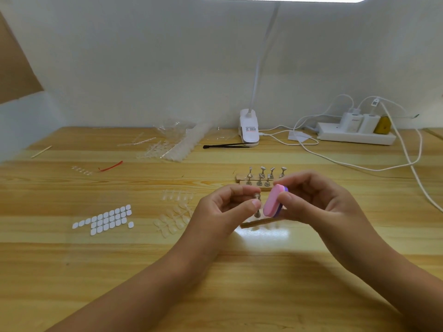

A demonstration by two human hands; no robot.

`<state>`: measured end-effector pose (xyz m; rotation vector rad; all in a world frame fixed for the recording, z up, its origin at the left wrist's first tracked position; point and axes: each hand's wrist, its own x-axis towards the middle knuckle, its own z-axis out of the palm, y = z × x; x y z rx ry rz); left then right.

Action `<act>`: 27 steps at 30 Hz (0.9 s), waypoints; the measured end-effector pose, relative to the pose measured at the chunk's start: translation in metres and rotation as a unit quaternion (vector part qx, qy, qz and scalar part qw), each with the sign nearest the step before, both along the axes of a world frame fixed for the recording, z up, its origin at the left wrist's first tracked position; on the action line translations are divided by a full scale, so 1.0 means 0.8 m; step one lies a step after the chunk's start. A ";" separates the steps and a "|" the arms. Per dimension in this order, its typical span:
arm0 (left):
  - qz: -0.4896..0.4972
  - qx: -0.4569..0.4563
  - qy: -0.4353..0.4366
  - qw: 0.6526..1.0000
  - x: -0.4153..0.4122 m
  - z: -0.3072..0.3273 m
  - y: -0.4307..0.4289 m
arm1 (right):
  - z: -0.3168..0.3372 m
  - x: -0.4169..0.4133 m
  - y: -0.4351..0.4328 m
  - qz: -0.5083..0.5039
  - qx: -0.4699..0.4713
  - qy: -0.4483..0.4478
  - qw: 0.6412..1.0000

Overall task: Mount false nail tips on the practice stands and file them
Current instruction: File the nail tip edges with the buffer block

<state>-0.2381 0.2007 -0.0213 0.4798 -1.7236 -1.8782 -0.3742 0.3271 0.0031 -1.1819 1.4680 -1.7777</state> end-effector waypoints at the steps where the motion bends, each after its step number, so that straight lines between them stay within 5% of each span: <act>1: -0.001 0.002 0.000 1.000 0.000 0.000 0.001 | 0.001 0.000 -0.001 0.012 0.008 -0.002 1.000; 27: -0.015 -0.020 -0.003 1.000 -0.001 0.000 0.003 | 0.007 -0.006 0.002 0.031 0.027 -0.001 0.999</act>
